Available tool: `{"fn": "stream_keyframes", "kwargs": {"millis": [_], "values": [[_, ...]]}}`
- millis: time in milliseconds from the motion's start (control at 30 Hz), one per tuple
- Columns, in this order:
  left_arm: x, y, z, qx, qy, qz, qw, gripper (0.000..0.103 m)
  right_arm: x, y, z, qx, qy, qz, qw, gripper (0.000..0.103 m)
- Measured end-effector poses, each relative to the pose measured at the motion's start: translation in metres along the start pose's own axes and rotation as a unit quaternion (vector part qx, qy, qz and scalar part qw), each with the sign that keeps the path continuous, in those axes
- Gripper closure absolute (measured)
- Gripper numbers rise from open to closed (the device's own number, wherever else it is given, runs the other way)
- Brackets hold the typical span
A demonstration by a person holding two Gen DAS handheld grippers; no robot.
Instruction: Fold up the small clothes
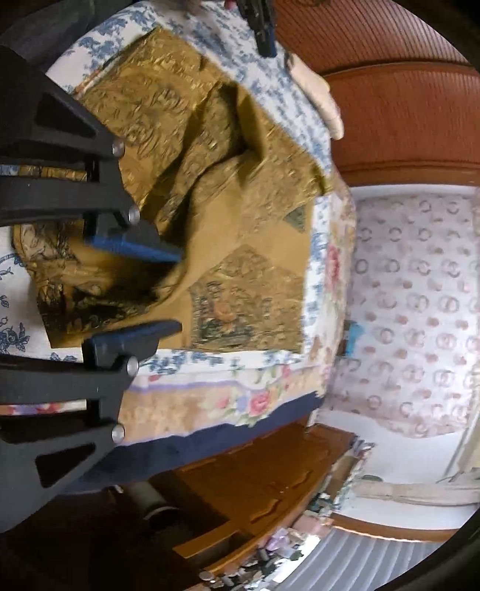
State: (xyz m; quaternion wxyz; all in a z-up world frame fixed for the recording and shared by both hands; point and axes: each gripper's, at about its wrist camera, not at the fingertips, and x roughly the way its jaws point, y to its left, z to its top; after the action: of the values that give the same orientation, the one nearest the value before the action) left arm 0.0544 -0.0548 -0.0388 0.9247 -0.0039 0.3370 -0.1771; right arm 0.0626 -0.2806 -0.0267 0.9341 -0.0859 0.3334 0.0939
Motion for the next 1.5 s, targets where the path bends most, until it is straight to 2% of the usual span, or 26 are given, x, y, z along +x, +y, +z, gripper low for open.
{"fn": "stream_keyframes", "kwargs": {"millis": [100,300,500,700,900,1100,1433,1467,1500], "values": [[-0.001,-0.003,0.001,0.004,-0.002,0.000,1.0000,0.088,-0.001,0.015,0.013,-0.018,-0.018,0.020,0.999,0.058],[-0.002,-0.005,0.001,0.006,-0.005,0.001,1.0000,0.088,0.034,0.059,0.041,-0.048,-0.017,0.078,0.996,0.057],[-0.003,-0.002,-0.002,0.005,-0.003,0.001,1.0000,0.088,0.078,0.104,0.061,-0.071,0.019,0.145,0.987,0.057],[-0.003,-0.001,-0.003,0.004,-0.003,0.000,1.0000,0.088,0.094,0.134,0.055,-0.094,0.055,0.187,0.976,0.057],[-0.003,0.001,-0.007,0.001,-0.003,-0.001,1.0000,0.088,0.095,0.152,0.045,-0.120,0.075,0.199,0.970,0.057],[-0.001,0.000,-0.009,0.001,-0.001,-0.004,1.0000,0.088,0.098,0.168,0.038,-0.162,0.088,0.184,0.966,0.056],[0.001,-0.004,-0.010,0.004,0.003,-0.009,0.9999,0.088,0.101,0.178,0.033,-0.184,0.087,0.177,0.963,0.055],[0.001,-0.004,-0.010,0.004,0.003,-0.009,0.9999,0.088,0.102,0.177,0.033,-0.183,0.089,0.179,0.963,0.056],[0.001,-0.004,-0.010,0.004,0.003,-0.009,0.9999,0.088,0.101,0.177,0.034,-0.182,0.090,0.181,0.962,0.065]]}}
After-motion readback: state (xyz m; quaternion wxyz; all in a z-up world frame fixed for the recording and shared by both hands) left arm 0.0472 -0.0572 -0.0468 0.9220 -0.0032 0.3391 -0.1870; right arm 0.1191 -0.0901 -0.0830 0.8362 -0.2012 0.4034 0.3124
